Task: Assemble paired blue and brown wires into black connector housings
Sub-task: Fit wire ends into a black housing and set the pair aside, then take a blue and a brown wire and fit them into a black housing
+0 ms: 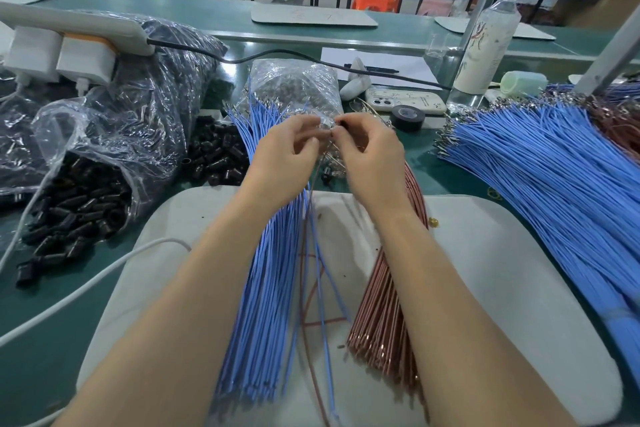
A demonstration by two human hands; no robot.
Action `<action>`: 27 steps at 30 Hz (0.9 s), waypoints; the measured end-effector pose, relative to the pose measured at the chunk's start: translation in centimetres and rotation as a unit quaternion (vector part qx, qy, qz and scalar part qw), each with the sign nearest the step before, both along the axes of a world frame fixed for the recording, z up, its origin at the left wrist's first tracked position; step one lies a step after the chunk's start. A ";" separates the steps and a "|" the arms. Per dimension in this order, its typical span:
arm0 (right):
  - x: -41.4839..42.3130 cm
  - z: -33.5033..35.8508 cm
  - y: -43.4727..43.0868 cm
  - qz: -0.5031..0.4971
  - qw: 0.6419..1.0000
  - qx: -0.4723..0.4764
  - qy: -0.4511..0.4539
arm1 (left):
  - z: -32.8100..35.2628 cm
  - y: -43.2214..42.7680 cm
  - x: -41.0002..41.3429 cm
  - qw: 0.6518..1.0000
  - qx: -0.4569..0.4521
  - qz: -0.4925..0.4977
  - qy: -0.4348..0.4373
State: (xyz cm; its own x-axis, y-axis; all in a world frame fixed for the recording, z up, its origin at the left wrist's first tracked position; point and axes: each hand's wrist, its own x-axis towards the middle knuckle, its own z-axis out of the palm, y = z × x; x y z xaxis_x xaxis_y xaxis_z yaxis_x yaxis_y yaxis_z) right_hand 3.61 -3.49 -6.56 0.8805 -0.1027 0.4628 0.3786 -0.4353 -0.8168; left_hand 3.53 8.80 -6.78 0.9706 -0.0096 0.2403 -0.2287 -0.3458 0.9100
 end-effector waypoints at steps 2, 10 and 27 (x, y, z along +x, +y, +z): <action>0.3 0.3 -0.7 -0.018 0.997 0.070 0.021 | 0.9 0.8 0.0 0.985 0.173 -0.002 0.023; 1.0 1.5 -1.6 0.016 0.958 0.237 0.158 | 5.1 -0.6 -4.0 0.902 0.141 -0.362 0.186; 0.4 0.2 -1.8 0.069 0.978 0.073 0.185 | -0.9 0.5 0.1 1.000 0.022 0.004 0.012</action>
